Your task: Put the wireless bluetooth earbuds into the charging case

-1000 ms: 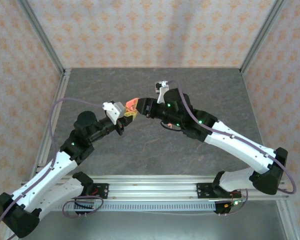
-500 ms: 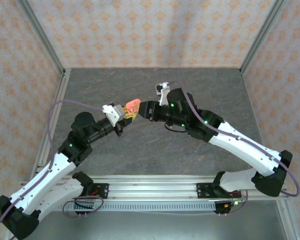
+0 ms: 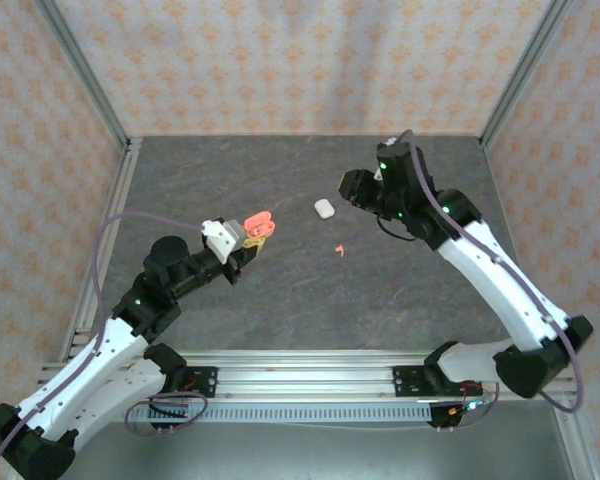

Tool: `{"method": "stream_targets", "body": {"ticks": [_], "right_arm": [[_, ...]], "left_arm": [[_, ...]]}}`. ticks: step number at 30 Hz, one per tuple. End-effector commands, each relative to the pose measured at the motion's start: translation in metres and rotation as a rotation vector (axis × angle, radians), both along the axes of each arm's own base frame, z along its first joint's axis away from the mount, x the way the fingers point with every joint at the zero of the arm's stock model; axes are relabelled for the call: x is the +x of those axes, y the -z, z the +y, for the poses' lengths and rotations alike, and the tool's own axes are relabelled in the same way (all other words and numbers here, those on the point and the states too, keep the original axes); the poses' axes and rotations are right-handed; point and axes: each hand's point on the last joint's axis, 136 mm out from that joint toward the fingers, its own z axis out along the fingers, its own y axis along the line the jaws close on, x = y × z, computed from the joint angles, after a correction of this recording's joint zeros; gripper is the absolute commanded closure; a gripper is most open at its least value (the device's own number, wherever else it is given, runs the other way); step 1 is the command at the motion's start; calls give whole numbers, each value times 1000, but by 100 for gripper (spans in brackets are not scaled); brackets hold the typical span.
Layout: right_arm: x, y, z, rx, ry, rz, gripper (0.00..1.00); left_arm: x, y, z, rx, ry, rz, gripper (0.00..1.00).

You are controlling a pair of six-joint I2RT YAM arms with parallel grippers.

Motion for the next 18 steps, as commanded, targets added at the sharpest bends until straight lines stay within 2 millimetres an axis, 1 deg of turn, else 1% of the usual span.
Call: {"method": "stream_targets", "body": {"ticks": [1,6,8,13,14,18], "right_arm": [[1,75,-2,-125,-44,231,63],[27,146,-1,-172,-32,361,63],[34,169,-1,-198,-44,408,63],[42,211,5,-281,-130,491,58],[42,220,4,-304,-146,511,57],[43,247,1,-382,-191,574,57]], "left_arm": [[-3,5,9,-6,-47,26,100],[-7,17,13,-1,-55,56,100],[-7,22,14,-1,-60,68,100],[-8,32,15,3,-67,89,100],[-7,34,15,4,-70,93,100],[-5,40,15,10,-74,106,100]]}}
